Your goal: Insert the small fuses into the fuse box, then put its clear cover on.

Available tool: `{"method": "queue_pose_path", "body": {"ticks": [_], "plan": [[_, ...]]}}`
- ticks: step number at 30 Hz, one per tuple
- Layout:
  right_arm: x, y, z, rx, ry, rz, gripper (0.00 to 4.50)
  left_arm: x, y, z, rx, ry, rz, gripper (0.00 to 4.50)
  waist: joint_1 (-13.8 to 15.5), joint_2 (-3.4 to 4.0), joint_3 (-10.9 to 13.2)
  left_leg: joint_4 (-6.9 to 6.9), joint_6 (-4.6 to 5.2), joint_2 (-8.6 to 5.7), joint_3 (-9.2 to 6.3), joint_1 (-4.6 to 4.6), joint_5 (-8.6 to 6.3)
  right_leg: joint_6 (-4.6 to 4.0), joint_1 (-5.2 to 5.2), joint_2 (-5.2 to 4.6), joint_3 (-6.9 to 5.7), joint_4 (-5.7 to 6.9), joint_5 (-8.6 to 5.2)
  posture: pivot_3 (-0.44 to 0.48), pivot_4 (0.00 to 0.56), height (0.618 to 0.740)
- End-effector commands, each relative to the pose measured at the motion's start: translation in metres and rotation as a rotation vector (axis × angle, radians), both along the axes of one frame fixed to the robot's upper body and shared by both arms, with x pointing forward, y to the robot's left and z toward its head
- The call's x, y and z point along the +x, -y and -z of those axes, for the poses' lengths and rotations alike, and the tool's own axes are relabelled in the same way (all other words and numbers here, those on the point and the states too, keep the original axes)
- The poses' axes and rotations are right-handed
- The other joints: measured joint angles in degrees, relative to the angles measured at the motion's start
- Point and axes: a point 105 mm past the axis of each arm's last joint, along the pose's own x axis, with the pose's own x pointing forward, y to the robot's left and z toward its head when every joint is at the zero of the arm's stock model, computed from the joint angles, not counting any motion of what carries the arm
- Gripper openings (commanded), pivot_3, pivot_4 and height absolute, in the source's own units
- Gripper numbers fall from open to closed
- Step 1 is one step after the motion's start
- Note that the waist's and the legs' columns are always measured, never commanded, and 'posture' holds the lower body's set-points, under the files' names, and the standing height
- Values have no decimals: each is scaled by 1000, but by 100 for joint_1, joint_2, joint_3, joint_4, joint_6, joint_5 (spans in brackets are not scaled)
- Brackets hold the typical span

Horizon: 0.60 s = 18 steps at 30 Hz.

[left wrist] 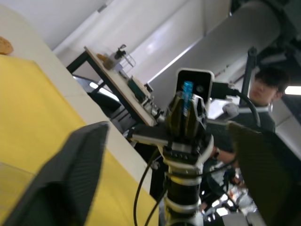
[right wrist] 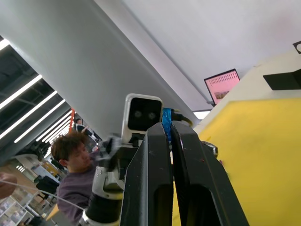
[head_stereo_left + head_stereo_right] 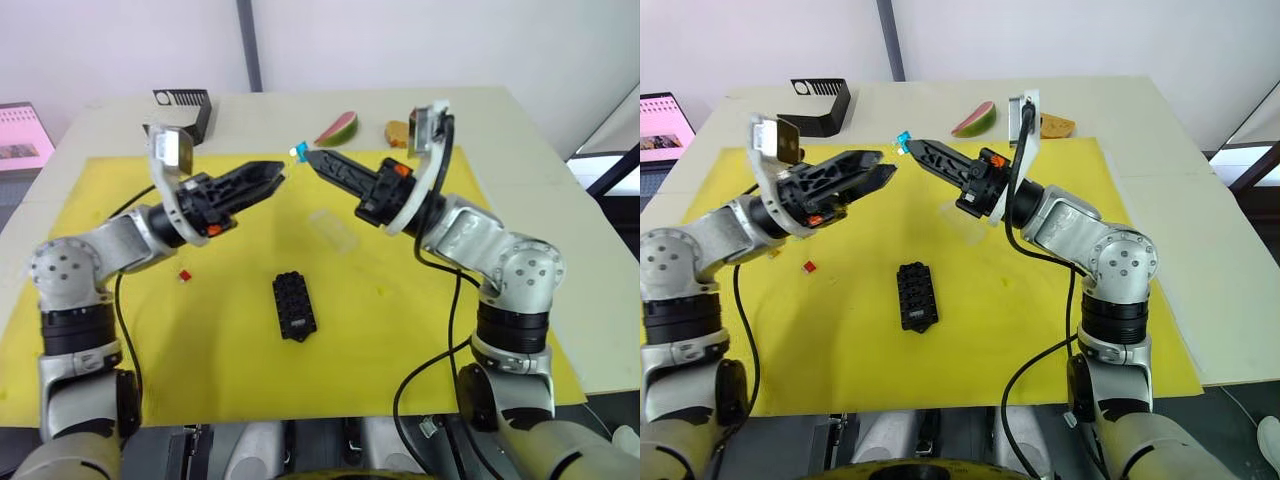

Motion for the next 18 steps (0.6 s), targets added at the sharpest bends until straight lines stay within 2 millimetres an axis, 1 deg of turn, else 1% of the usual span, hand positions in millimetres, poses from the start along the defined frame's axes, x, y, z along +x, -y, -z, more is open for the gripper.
{"method": "queue_pose_path", "body": {"ticks": [1,4,6,9,12,14,18], "plan": [[-14,6,-11,-41,74,-30,0,-12,-11,-1,111,91,8,4464,1,1,1,0,1,0,0,-1,0,0,0,0,0,-2,0,0,150,740],[-18,12,-8,-137,118,-43,0,-21,-13,12,259,154,20,4464,2,4,2,-1,7,0,0,-4,-4,-2,0,0,0,-6,-1,0,150,740],[-23,13,-4,-236,169,-64,0,-29,-16,23,372,214,40,4464,5,8,5,-2,10,0,0,-6,-6,-3,0,-1,0,-10,-2,0,150,740],[-30,11,1,-333,239,-110,0,-39,-20,40,525,301,56,4464,3,13,8,-6,22,4,0,-7,-12,-5,-2,-2,1,-16,-3,0,150,740],[-33,7,5,-440,327,-140,0,-42,-20,51,627,384,59,4464,9,19,12,-8,23,8,0,-9,-13,-5,-5,-2,1,-17,-3,0,150,740],[-35,5,12,-516,386,-171,0,-46,-16,63,698,456,84,4464,17,20,13,-8,23,9,0,-10,-13,-5,-5,-3,1,-17,-3,0,150,740],[-38,-1,25,-633,492,-236,0,-51,-10,80,773,550,124,4464,28,20,13,-8,31,9,0,-18,-18,-5,-6,-6,1,-27,-2,0,150,740]]}}
